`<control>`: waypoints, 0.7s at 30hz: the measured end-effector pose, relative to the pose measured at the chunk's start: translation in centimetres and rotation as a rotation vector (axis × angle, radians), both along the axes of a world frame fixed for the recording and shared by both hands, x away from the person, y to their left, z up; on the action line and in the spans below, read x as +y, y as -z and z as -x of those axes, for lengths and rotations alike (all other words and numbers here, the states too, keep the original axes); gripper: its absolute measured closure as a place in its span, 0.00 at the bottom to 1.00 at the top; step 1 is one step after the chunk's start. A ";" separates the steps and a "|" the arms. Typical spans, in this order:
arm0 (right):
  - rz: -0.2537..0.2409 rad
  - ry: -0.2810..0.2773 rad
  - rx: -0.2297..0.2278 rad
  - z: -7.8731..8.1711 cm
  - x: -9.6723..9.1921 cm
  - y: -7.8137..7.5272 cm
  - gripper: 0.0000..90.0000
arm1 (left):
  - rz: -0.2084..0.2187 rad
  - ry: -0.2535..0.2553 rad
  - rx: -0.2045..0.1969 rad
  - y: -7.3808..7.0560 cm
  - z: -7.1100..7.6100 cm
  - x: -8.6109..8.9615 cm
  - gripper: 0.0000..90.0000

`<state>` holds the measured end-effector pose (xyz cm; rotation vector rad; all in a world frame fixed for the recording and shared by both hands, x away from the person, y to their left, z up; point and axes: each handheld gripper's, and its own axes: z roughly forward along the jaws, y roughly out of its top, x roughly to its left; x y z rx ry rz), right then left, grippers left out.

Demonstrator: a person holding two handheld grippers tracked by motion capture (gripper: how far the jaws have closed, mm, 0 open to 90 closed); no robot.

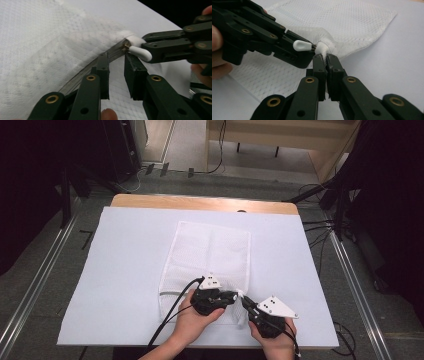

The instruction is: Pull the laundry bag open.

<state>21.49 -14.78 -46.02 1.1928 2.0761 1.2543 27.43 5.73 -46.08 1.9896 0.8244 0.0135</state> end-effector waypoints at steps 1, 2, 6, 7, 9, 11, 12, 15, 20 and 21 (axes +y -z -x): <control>0.000 0.000 0.000 0.0 0.0 0.0 0.98 | 0.000 0.000 0.000 0.0 0.0 0.0 0.80; 0.003 -0.002 -0.005 0.0 0.0 0.0 0.98 | 0.004 0.012 -0.005 -0.1 0.1 0.0 0.80; 0.006 -0.004 -0.006 0.1 0.1 0.0 0.98 | 0.008 0.036 -0.012 -0.2 0.5 -0.1 0.79; 0.008 -0.005 -0.005 0.1 0.2 0.0 0.98 | 0.012 0.039 -0.013 -0.2 0.5 -0.1 0.79; 0.007 -0.005 -0.006 0.1 0.1 0.0 0.98 | 0.024 0.042 -0.011 -0.3 0.5 0.1 0.78; 0.007 -0.001 -0.007 0.0 0.1 0.0 0.98 | 0.038 0.040 -0.007 -0.4 0.6 0.3 0.78; 0.005 0.000 -0.005 0.0 0.0 0.0 0.98 | 0.037 0.038 -0.004 -0.4 0.6 0.4 0.78; 0.002 0.002 0.000 0.0 -0.1 0.1 0.98 | 0.055 0.034 0.000 -0.5 0.6 0.7 0.77; -0.007 -0.007 -0.003 0.0 -0.1 0.1 0.98 | 0.052 0.029 0.014 -0.4 0.4 0.7 0.82; -0.013 -0.010 -0.001 0.0 -0.1 0.1 0.98 | 0.060 0.028 0.022 -0.3 0.3 0.7 0.83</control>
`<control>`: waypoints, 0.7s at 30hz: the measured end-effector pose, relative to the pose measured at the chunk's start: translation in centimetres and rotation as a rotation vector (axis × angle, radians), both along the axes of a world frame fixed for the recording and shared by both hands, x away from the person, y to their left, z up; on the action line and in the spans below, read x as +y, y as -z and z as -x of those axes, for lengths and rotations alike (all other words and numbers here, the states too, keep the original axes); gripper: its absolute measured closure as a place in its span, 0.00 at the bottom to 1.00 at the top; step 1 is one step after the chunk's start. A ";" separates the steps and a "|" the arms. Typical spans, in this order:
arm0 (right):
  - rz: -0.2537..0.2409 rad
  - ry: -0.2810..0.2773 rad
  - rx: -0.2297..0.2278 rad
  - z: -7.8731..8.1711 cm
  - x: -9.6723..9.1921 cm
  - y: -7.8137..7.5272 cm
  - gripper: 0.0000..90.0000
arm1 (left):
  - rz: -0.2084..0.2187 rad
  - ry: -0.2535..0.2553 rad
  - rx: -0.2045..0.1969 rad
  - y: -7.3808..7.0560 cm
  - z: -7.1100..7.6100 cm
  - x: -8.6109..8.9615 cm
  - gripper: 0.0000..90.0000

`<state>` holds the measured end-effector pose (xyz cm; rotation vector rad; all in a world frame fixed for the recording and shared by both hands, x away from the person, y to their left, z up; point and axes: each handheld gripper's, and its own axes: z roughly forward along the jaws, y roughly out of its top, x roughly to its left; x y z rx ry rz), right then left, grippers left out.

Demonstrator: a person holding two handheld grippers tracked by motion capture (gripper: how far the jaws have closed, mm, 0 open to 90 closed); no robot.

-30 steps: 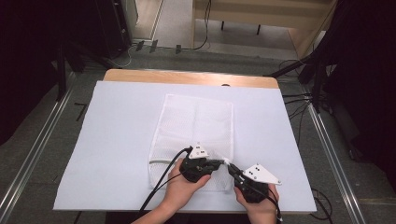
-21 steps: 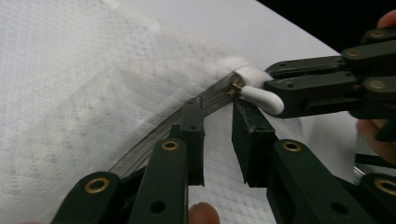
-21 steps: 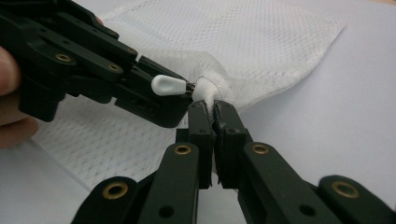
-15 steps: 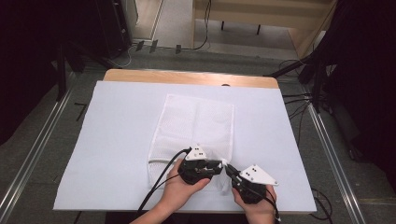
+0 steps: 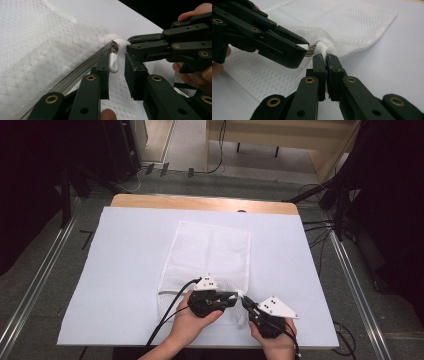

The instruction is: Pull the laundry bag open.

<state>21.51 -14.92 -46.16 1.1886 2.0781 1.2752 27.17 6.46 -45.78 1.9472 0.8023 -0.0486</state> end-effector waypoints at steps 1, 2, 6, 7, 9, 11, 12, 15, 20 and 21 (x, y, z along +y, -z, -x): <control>-0.004 -0.001 -0.001 0.0 0.0 0.0 0.98 | 0.000 0.000 0.000 0.0 0.0 0.0 0.84; -0.010 -0.008 -0.002 0.0 0.0 0.1 0.98 | 0.003 0.001 0.010 0.1 -0.1 0.0 0.85; -0.035 -0.027 0.019 0.0 0.0 0.2 0.98 | -0.005 -0.004 0.016 0.2 -0.2 0.0 0.90; -0.035 -0.027 0.019 0.0 0.0 0.2 0.98 | -0.010 -0.002 0.019 0.2 -0.3 0.0 0.90; -0.029 -0.017 0.033 -0.1 0.1 0.2 0.98 | -0.013 0.003 0.031 0.3 -0.4 0.1 0.93; -0.021 -0.010 0.032 0.0 0.2 0.2 0.98 | -0.022 0.003 0.030 0.3 -0.4 0.1 0.93; -0.009 -0.005 0.035 0.0 0.3 0.2 0.97 | -0.024 0.003 0.034 0.3 -0.4 0.1 0.93; -0.012 0.000 0.047 0.0 0.4 0.2 0.97 | -0.027 0.001 0.040 0.3 -0.3 0.2 0.93; -0.012 0.011 0.058 -0.1 0.2 0.3 0.96 | -0.034 0.001 0.033 0.4 -0.3 0.1 0.94; -0.012 0.011 0.058 -0.1 0.2 0.3 0.96 | -0.034 0.001 0.033 0.4 -0.3 0.1 0.94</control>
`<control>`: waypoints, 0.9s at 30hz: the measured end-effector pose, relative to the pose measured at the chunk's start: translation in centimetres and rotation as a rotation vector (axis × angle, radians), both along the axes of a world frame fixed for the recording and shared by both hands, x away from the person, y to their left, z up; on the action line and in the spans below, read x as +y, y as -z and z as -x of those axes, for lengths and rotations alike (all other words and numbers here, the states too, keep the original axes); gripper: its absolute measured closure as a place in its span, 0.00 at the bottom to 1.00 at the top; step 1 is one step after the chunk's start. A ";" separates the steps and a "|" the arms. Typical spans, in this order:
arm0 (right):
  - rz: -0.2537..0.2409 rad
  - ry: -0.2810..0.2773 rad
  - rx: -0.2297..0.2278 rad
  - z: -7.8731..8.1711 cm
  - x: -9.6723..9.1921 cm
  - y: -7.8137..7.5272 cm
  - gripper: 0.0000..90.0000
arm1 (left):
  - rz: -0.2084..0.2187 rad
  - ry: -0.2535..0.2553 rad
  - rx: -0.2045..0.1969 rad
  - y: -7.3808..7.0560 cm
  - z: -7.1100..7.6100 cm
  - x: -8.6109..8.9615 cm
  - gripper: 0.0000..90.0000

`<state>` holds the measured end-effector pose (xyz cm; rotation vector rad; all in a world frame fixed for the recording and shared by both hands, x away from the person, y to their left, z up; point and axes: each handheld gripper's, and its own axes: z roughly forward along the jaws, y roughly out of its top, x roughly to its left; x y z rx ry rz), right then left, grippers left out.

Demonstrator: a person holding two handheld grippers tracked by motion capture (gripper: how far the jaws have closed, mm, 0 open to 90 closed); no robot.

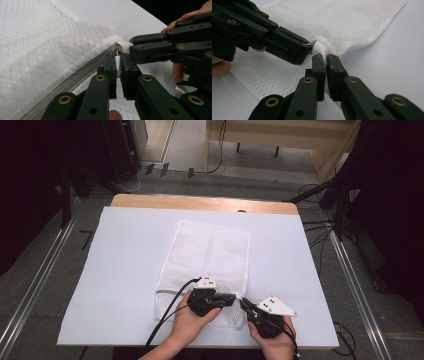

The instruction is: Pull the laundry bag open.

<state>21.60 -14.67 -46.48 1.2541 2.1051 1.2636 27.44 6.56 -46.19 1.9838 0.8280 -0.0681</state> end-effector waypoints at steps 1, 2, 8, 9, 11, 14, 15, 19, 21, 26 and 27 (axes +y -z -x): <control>0.020 0.001 -0.014 0.1 0.2 -0.1 0.98 | 0.003 -0.005 -0.001 0.0 0.0 0.0 0.94; 0.020 0.001 -0.014 0.1 0.2 -0.1 0.98 | 0.003 -0.005 -0.001 0.0 0.0 0.0 0.94; 0.029 0.008 -0.024 0.3 0.2 -0.3 0.98 | -0.003 0.004 -0.006 0.0 0.0 0.1 0.95; 0.029 0.008 -0.024 0.3 0.2 -0.3 0.98 | -0.003 0.004 -0.006 0.0 0.0 0.1 0.95; 0.038 0.013 -0.034 0.3 0.2 -0.4 0.98 | -0.007 -0.003 -0.009 0.0 0.1 0.0 0.96; 0.032 0.020 -0.031 0.3 0.0 -0.5 0.98 | -0.009 -0.011 -0.010 0.0 0.0 0.1 0.96; 0.032 0.020 -0.031 0.3 0.0 -0.5 0.98 | -0.009 -0.011 -0.010 0.0 0.0 0.1 0.96; 0.034 0.026 -0.028 0.2 -0.1 -0.5 0.98 | -0.010 -0.016 -0.006 0.0 0.0 0.3 0.96; 0.034 0.027 -0.029 0.2 -0.1 -0.5 0.98 | -0.007 -0.018 -0.006 0.0 0.0 0.4 0.96; 0.043 0.027 -0.032 0.2 -0.1 -0.5 0.98 | -0.014 -0.017 -0.012 0.0 0.0 0.5 0.96; 0.043 0.027 -0.032 0.2 -0.1 -0.5 0.98 | -0.014 -0.017 -0.012 0.0 0.0 0.5 0.96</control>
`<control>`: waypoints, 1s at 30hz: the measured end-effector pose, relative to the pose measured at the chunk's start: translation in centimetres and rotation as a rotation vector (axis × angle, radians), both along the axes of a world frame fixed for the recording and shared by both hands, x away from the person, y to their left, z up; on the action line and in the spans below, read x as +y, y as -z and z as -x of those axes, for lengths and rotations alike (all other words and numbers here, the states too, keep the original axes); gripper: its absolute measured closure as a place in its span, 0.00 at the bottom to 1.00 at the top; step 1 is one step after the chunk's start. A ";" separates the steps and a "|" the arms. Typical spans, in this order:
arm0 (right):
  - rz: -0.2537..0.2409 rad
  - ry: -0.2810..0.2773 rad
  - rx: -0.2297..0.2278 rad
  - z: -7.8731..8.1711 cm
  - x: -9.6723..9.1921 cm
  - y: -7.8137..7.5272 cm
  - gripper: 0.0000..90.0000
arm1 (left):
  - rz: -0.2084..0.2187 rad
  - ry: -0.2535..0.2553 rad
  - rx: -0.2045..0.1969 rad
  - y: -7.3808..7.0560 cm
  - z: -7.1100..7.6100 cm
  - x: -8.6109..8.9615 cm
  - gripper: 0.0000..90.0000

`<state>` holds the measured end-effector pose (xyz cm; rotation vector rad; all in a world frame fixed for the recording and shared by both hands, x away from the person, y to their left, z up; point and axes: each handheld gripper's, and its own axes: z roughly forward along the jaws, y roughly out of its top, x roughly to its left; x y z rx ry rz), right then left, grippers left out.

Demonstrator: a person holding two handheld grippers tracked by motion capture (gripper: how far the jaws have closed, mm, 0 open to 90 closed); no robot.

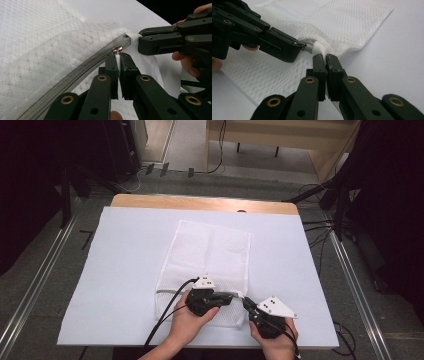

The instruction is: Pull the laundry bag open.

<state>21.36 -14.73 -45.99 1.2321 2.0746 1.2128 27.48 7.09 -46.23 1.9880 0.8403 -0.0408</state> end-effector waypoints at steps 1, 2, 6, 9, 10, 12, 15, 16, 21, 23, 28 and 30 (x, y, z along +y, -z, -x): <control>-0.001 0.003 0.000 0.0 -0.1 0.0 0.98 | 0.005 0.000 0.006 0.0 0.0 0.1 0.96; -0.002 0.004 0.001 0.0 -0.1 0.0 0.98 | 0.005 0.000 0.006 0.0 0.0 0.1 0.96; 0.000 0.005 0.002 0.0 -0.1 0.0 0.98 | -0.001 -0.002 0.002 0.0 0.0 0.2 0.96; 0.005 0.004 -0.002 0.0 -0.1 0.0 0.98 | 0.000 0.002 0.001 0.0 0.0 0.3 0.96; 0.005 0.004 -0.002 0.0 -0.1 0.0 0.98 | -0.005 -0.003 -0.003 0.0 0.0 0.3 0.96; 0.011 0.011 -0.006 0.0 -0.2 0.0 0.98 | -0.001 -0.010 0.001 0.0 0.0 0.5 0.96; 0.007 0.018 -0.002 -0.1 -0.3 -0.1 0.98 | 0.001 -0.017 0.000 0.0 0.0 0.7 0.96; 0.004 0.021 -0.002 -0.2 -0.5 0.0 0.98 | -0.001 -0.017 0.002 0.0 -0.1 0.8 0.96; 0.011 0.026 -0.004 -0.1 -0.5 0.0 0.98 | -0.011 -0.020 -0.003 -0.1 -0.1 1.3 0.96; 0.010 0.027 -0.004 -0.2 -0.5 -0.1 0.98 | -0.014 -0.019 -0.001 -0.1 -0.2 1.5 0.96; 0.010 0.034 -0.002 -0.2 -0.6 -0.1 0.98 | -0.024 -0.027 -0.006 -0.3 -0.3 1.9 0.96; 0.009 0.038 -0.004 -0.2 -0.7 -0.1 0.99 | -0.021 -0.032 -0.005 -0.4 -0.3 2.1 0.96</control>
